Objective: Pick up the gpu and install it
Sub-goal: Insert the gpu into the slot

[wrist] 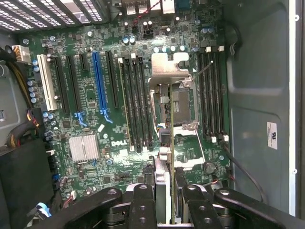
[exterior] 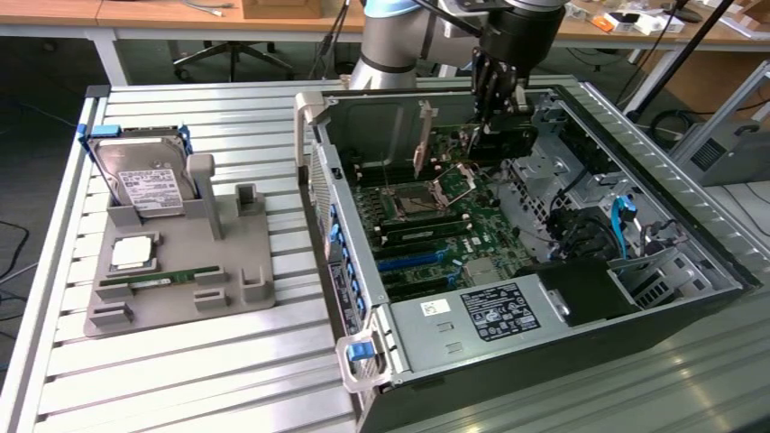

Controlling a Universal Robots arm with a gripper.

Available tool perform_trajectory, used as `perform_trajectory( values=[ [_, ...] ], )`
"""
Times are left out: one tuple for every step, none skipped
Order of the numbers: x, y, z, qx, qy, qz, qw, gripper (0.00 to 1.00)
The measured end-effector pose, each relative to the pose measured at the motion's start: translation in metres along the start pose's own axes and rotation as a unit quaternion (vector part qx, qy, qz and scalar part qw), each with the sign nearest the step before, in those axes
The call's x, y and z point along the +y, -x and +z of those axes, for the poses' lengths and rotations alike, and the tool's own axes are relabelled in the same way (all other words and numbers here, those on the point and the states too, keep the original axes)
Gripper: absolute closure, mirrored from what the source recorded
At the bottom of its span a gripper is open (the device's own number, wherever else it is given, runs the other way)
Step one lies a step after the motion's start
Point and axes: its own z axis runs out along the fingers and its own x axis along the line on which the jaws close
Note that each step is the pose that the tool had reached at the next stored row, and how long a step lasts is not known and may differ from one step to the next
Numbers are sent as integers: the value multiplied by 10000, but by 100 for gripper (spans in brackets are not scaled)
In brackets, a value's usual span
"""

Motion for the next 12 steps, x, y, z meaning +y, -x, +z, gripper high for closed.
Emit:
perform_trajectory(
  values=[
    [0, 0, 0, -1, 0, -11, 10000, 73],
    [0, 0, 0, -1, 0, -22, 10000, 73],
    [0, 0, 0, -2, 1, -33, 10000, 73],
    [-1, 0, 0, -2, 1, -45, 10000, 73],
    [-1, 0, 0, -3, 2, -61, 10000, 73],
    [-1, 0, 0, -5, 2, -84, 10000, 73],
    [-1, 0, 0, -5, 3, -104, 9999, 73],
    [-1, 0, 0, -6, 3, -120, 9999, 73],
    [-1, 0, 0, -7, 4, -139, 9999, 73],
    [-1, 0, 0, -8, 4, -151, 9999, 73],
    [-1, 0, 0, -8, 4, -160, 9999, 73],
    [-1, 0, 0, -8, 4, -171, 9999, 73]
  ],
)
